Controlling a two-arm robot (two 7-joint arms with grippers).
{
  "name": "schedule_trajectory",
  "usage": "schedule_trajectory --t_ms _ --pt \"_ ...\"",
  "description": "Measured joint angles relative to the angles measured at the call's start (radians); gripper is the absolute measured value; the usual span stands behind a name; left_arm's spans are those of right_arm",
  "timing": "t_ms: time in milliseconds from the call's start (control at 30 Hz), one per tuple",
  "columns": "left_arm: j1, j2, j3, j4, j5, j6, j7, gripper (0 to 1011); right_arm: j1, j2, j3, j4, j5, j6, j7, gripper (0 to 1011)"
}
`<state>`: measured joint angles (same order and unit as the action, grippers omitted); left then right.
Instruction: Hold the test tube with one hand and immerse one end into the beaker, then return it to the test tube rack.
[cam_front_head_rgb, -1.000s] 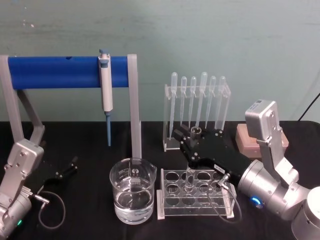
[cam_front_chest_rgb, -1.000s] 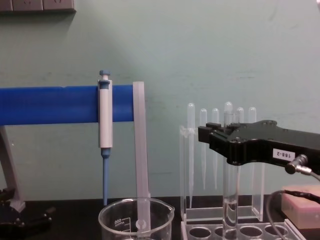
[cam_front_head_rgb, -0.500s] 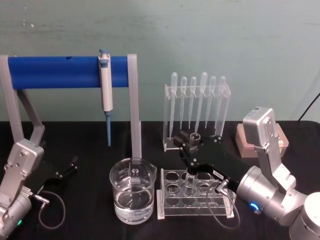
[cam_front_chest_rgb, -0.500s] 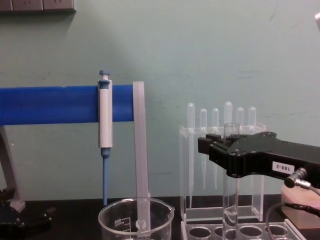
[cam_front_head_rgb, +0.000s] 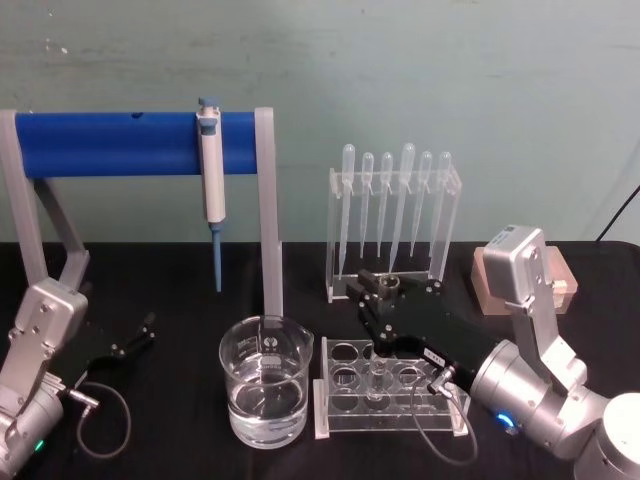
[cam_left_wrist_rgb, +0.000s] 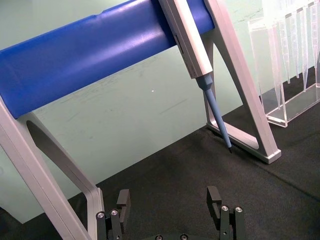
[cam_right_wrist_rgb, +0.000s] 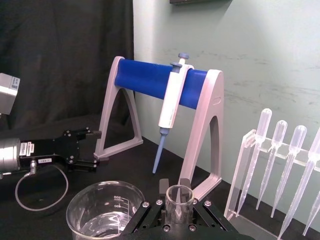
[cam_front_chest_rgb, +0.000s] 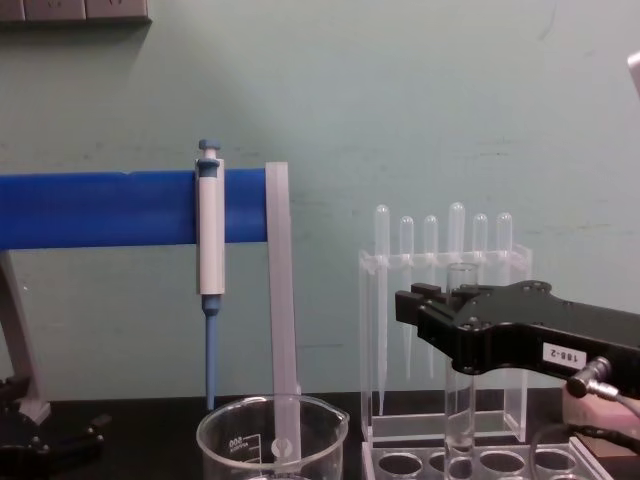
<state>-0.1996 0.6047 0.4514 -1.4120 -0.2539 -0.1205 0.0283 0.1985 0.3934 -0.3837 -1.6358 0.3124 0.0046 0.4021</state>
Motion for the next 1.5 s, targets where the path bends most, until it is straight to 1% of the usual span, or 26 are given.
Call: schedule_trajectory --t_ms 233,700,1300,1367,1433,1500 --pt "0.000 0.000 0.000 0.000 0.000 0.000 0.000 1000 -0.005 -0.003 -0.001 0.008 -0.014 -0.006 0.000 135" --pt "0.000 0.000 0.000 0.000 0.000 0.000 0.000 1000 -0.021 -0.015 0.012 0.032 -0.013 -0.019 -0.007 135" --pt "0.000 0.000 0.000 0.000 0.000 0.000 0.000 1000 -0.027 -0.024 0.016 0.045 -0.007 -0.022 -0.006 138" --pt "0.000 0.000 0.000 0.000 0.000 0.000 0.000 1000 -0.027 -0.024 0.017 0.045 -0.007 -0.019 -0.006 197" --pt "0.000 0.000 0.000 0.000 0.000 0.000 0.000 1000 -0.027 -0.024 0.017 0.044 -0.006 -0.016 -0.006 226" --pt "0.000 0.000 0.000 0.000 0.000 0.000 0.000 1000 -0.027 -0.024 0.017 0.043 -0.006 -0.014 -0.006 330"
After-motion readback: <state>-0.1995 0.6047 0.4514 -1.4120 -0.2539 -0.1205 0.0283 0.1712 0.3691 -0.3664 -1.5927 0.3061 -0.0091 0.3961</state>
